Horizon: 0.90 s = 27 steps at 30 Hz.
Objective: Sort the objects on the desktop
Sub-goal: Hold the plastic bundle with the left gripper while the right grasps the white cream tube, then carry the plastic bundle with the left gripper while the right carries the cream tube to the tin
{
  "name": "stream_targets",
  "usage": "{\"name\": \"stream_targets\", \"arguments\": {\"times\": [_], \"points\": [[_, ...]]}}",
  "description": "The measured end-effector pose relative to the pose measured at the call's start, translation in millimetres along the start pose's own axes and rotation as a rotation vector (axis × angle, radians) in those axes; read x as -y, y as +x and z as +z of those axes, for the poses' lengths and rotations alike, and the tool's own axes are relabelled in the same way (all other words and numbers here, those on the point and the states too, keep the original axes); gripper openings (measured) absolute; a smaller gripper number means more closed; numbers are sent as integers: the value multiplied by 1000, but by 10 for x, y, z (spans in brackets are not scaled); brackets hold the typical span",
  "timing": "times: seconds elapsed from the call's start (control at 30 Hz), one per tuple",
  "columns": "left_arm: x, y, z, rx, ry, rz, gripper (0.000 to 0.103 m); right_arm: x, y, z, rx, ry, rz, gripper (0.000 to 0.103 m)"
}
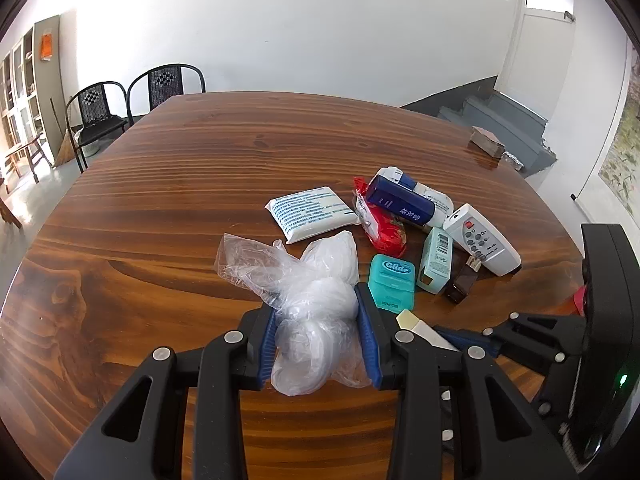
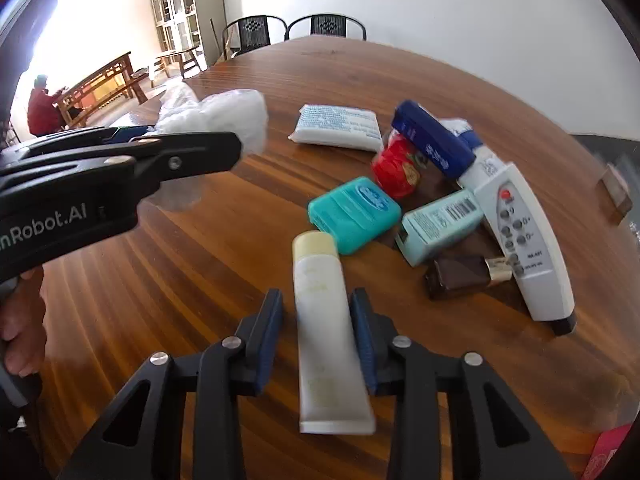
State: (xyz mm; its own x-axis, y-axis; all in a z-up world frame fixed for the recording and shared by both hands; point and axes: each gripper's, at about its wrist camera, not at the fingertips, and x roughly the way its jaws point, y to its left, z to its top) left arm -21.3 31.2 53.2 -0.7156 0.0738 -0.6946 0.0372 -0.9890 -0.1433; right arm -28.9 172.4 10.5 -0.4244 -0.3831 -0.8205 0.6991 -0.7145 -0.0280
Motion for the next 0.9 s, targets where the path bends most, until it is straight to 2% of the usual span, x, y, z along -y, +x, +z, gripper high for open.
{"name": "stream_targets", "arguments": {"times": [0.03, 0.1, 0.2, 0.37, 0.63, 0.77, 0.9], "points": [[3, -7, 0, 2, 1, -1, 38, -21, -5, -1, 5, -3, -12, 35], [9, -20, 1, 5, 1, -3, 38, -50, -16, -8, 15, 2, -13, 27], [23, -40, 2, 12, 5, -5, 38, -72, -54, -28, 25, 23, -31, 27], [52, -114, -5, 29, 13, -20, 38, -17, -137, -111, 33, 115, 8, 27], [182, -193, -72, 40, 37, -64, 38, 185, -584, -344, 158, 293, 12, 27], [342, -204, -119, 44, 74, -79, 38, 361, -788, -559, 203, 390, -14, 27], [555, -164, -198, 12, 103, -115, 38, 479, -1025, -749, 254, 495, -60, 27]]}}
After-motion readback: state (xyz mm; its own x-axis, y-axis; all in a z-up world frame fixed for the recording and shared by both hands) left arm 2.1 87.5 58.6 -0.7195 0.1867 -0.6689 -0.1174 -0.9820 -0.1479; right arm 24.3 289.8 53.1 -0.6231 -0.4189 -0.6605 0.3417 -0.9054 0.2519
